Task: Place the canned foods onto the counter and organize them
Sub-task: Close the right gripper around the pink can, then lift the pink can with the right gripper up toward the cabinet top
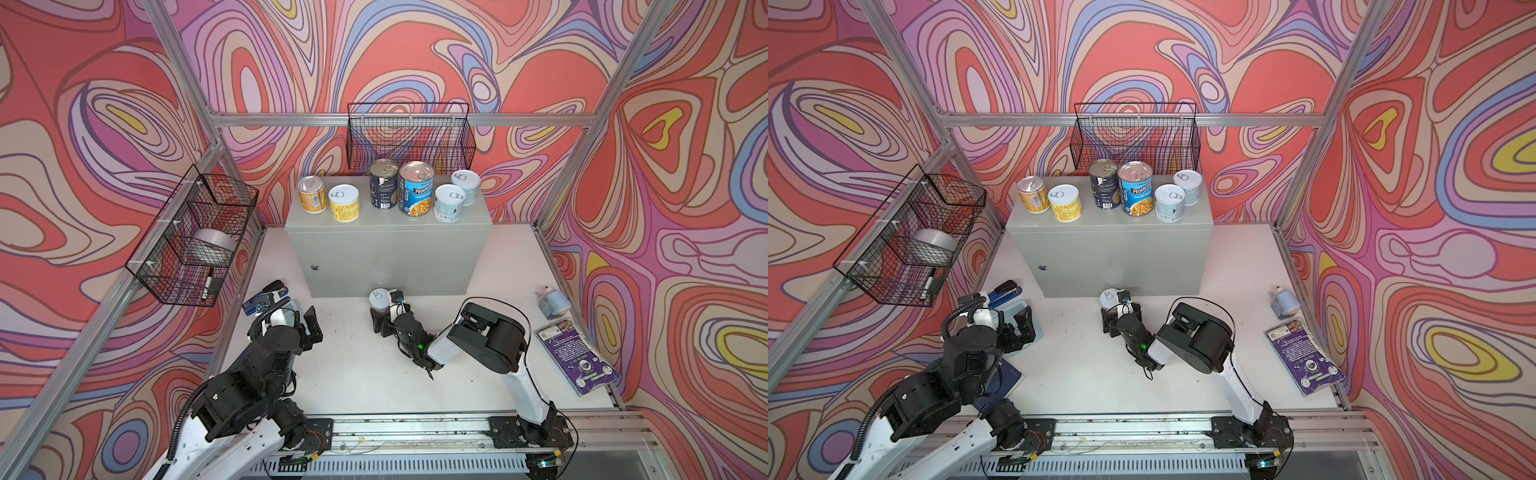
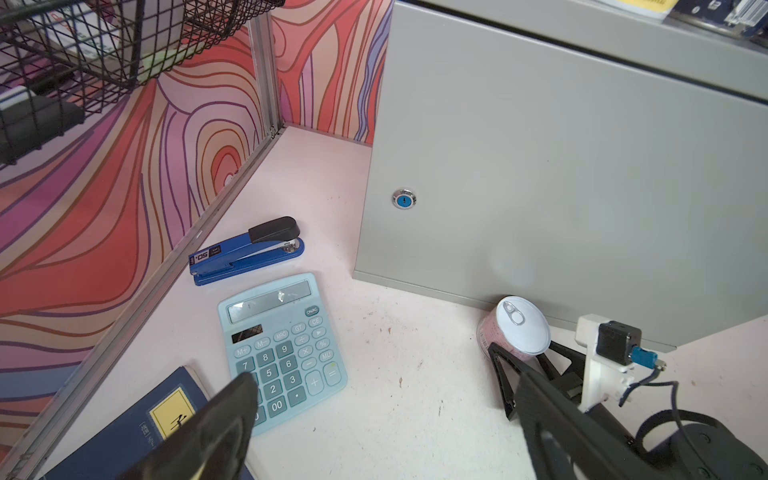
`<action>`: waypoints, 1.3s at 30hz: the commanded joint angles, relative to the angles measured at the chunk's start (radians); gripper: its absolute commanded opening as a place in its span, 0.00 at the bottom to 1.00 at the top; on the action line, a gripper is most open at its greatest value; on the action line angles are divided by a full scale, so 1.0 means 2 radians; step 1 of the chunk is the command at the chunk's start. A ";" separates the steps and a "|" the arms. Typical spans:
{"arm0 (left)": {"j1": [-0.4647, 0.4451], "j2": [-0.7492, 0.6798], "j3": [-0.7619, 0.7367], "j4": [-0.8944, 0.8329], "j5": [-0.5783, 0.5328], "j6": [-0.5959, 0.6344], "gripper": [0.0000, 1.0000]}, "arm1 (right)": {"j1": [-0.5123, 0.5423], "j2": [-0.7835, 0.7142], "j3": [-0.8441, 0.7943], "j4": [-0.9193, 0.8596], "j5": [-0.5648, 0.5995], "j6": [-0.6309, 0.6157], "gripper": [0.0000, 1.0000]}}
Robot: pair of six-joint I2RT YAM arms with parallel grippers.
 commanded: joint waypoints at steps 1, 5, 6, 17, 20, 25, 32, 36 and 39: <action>-0.001 0.005 -0.006 0.013 -0.009 0.006 1.00 | -0.004 0.019 0.014 -0.011 0.018 -0.002 0.85; -0.001 0.007 -0.007 0.019 -0.008 0.009 1.00 | -0.005 0.029 0.034 -0.024 0.023 -0.004 0.85; -0.001 0.007 -0.007 0.019 -0.008 0.009 1.00 | -0.005 0.032 0.039 -0.028 0.026 -0.004 0.85; -0.001 0.004 -0.001 0.012 -0.005 0.008 1.00 | -0.005 0.036 0.050 -0.046 0.018 -0.003 0.80; -0.001 0.000 -0.004 0.010 -0.006 0.007 1.00 | -0.005 0.034 0.050 -0.046 0.015 -0.004 0.75; -0.001 -0.002 -0.006 0.008 -0.007 0.007 1.00 | -0.005 0.025 0.043 -0.046 0.018 -0.005 0.67; -0.001 -0.007 -0.011 0.008 -0.008 0.007 1.00 | -0.002 0.004 0.033 -0.053 0.020 -0.007 0.63; -0.001 -0.011 -0.016 0.009 -0.008 0.007 1.00 | 0.007 -0.009 0.027 -0.056 0.029 -0.019 0.61; -0.001 -0.012 -0.017 0.009 -0.008 0.008 1.00 | 0.014 -0.018 0.024 -0.057 0.036 -0.027 0.59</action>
